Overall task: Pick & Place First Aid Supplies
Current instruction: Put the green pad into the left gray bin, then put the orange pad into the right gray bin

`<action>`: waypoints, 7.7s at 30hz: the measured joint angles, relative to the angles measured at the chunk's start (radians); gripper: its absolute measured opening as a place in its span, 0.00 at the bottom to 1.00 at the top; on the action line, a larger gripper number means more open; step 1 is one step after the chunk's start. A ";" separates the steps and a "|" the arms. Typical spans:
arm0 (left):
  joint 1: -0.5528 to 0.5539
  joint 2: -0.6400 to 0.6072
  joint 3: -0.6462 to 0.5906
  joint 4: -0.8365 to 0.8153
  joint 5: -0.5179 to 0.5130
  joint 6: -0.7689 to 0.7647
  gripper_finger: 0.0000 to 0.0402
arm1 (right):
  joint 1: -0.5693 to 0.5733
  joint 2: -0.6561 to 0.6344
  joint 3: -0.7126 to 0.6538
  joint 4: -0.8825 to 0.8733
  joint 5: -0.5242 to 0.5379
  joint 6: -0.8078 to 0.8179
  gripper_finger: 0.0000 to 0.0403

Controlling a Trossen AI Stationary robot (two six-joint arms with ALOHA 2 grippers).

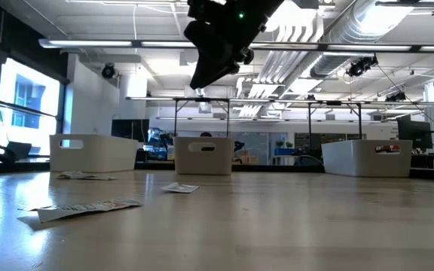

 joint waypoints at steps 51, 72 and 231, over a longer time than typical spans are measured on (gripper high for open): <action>0.045 0.053 0.065 -0.047 -0.041 0.082 0.48 | 0.007 0.001 0.000 0.030 -0.156 0.016 0.31; 0.324 0.090 -0.092 -0.046 -0.357 0.088 0.48 | 0.011 0.001 -0.001 0.071 -0.247 0.035 0.31; 0.314 -0.608 -0.173 -0.491 -0.620 -0.270 0.48 | 0.292 -0.013 0.163 -0.292 -0.325 -0.069 0.28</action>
